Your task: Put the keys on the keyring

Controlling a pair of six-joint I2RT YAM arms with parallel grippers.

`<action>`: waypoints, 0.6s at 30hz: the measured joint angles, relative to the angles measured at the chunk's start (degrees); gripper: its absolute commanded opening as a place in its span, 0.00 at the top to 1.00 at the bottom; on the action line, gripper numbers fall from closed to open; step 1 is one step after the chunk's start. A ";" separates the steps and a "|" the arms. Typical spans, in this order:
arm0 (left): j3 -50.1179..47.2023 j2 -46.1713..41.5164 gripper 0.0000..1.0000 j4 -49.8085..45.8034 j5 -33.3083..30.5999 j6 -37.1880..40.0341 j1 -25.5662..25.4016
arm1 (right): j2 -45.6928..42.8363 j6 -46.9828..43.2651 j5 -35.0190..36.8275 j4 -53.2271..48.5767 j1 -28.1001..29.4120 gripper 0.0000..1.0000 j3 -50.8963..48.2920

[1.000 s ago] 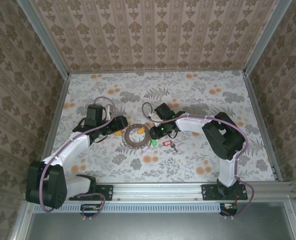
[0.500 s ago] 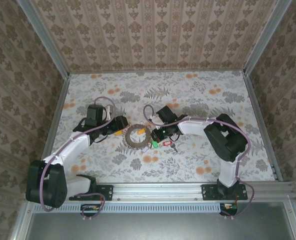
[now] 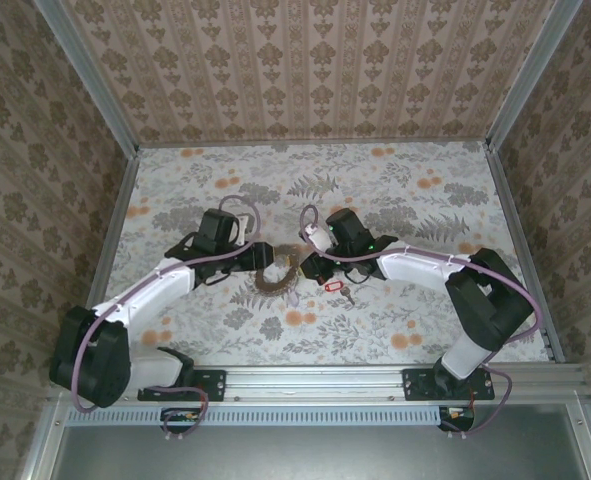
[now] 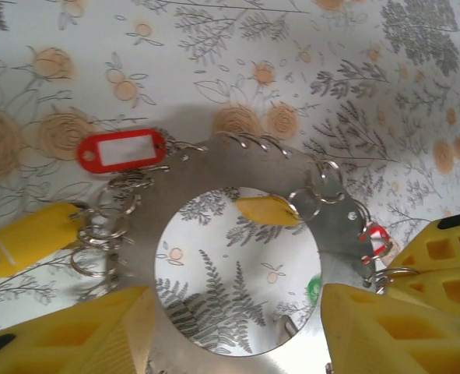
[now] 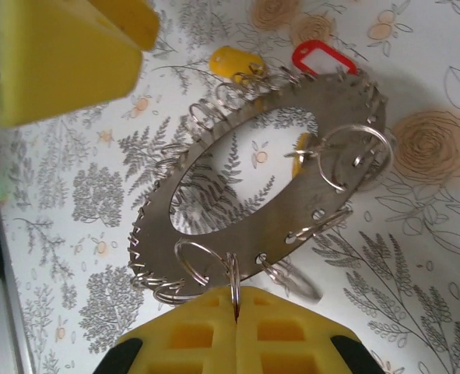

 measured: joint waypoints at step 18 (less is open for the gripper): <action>-2.89 -0.87 0.61 6.84 7.80 5.01 -7.91 | 0.00 -0.02 -4.26 3.76 0.00 1.00 -0.02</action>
